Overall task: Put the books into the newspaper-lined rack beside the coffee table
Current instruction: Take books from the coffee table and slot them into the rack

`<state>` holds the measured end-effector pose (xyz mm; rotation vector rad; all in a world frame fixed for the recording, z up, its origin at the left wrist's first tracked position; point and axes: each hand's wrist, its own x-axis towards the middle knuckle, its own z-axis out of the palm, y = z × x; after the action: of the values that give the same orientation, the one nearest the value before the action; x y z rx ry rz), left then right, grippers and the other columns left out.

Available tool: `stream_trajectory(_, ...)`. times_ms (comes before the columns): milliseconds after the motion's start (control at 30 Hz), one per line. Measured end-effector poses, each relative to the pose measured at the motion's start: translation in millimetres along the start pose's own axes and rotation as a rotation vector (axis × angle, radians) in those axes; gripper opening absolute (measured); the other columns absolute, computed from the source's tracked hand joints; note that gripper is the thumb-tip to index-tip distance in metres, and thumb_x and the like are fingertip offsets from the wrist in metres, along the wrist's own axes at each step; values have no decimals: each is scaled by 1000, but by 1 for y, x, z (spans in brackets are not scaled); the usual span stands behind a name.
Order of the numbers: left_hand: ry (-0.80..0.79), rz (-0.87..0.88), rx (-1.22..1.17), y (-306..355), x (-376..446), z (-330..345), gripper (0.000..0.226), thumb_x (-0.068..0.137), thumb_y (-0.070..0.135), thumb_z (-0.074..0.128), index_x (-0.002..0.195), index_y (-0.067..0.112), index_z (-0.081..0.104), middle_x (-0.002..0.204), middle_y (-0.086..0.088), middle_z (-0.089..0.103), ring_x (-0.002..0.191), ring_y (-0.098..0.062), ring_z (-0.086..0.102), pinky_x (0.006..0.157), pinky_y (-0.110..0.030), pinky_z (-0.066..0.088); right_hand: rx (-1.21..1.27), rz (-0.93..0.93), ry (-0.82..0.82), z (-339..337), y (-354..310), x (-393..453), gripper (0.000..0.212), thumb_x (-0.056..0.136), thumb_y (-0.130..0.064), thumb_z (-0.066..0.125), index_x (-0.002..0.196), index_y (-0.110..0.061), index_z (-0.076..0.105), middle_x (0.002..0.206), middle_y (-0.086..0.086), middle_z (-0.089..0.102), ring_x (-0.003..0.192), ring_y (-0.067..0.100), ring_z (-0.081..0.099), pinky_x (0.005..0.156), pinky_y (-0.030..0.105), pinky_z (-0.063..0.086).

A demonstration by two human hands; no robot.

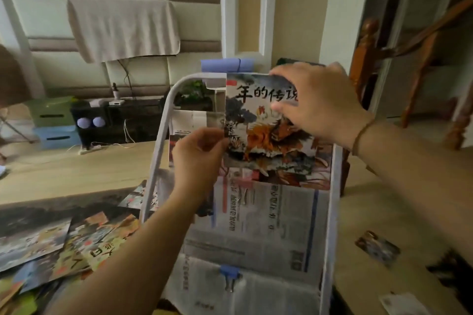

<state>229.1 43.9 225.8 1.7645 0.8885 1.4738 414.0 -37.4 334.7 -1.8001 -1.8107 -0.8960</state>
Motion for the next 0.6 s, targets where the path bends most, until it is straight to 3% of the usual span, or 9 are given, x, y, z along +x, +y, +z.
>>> stream_trajectory(100,31,37,23,-3,12,13,15,85,15,73,96,24,69,89,10,72,82,2,69,73,-18,58,-31,-15,26,1,10,7,56,85,-46,65,135,-26,49,124,1,63,103,27,61,92,41,35)
stream_trajectory(367,-117,10,276,-32,4,25,16,83,21,76,99,22,73,86,14,71,76,5,67,64,-10,54,-127,-88,-9,35,16,-20,48,85,-46,64,126,-23,54,114,-1,66,102,24,62,94,44,35)
stream_trajectory(600,-202,13,456,-33,1,26,3,87,27,73,86,28,75,77,12,72,68,-1,68,66,-30,61,-238,-71,66,56,15,-47,51,82,-44,69,124,-17,58,105,4,68,91,28,62,83,43,41)
